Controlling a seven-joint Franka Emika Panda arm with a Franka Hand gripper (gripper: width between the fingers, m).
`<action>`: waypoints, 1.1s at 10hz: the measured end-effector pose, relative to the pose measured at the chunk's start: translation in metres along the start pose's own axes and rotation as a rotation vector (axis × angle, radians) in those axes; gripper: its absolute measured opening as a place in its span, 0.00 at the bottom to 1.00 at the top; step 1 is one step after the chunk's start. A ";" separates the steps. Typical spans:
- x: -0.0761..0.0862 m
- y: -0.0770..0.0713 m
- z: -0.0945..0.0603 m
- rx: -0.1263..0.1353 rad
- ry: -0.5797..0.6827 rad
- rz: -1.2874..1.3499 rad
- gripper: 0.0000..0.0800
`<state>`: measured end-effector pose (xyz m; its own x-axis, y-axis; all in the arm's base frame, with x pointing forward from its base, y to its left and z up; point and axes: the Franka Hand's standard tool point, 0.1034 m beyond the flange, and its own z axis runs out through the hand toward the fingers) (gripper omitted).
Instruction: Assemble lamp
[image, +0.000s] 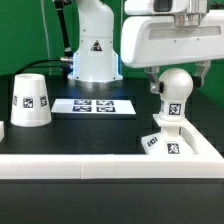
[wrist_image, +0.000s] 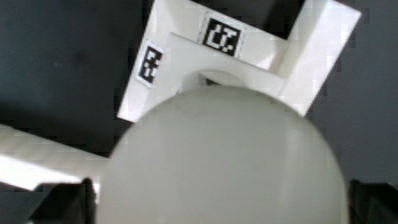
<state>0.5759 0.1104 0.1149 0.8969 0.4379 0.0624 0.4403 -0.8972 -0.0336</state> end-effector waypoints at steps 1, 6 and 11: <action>0.001 -0.002 0.000 -0.003 0.000 -0.092 0.87; -0.001 0.005 0.001 -0.021 -0.015 -0.636 0.87; -0.002 0.006 0.002 -0.066 -0.070 -1.012 0.87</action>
Offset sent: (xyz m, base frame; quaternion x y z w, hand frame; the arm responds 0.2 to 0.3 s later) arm 0.0013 0.0038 -0.0003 0.0160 0.0025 -0.2929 0.9560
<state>0.5771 0.1041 0.1122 0.1054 0.9940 -0.0280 0.9929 -0.1037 0.0579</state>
